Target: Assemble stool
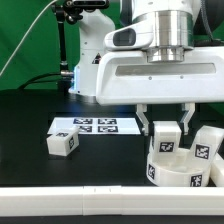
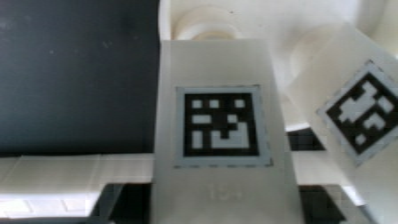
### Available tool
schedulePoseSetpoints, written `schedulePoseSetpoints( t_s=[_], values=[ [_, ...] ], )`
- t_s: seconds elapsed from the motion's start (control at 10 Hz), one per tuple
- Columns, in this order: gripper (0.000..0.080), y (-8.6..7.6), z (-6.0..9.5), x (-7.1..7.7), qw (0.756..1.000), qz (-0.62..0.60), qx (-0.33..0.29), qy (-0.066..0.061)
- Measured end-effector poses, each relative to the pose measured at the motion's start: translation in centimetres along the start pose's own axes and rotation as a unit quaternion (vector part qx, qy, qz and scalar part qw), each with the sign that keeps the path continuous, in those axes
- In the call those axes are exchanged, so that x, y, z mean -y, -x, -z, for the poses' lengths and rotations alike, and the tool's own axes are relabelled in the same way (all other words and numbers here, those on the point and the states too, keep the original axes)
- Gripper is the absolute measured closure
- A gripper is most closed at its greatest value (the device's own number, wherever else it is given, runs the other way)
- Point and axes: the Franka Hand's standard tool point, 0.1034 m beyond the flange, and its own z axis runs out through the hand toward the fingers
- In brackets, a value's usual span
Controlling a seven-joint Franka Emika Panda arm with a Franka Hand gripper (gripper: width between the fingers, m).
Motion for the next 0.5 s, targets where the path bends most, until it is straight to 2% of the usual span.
schedulePoseSetpoints(
  t_s=[0.2,0.4,0.5],
  values=[
    [0.0461,0.32,0.03,0.09,1.000,0.003,-0.024,0.002],
    [0.0460,0.22,0.05,0.06,1.000,0.003,-0.023,0.002],
    [0.0343,0.22,0.05,0.07,1.000,0.003,-0.023,0.002]
  ],
)
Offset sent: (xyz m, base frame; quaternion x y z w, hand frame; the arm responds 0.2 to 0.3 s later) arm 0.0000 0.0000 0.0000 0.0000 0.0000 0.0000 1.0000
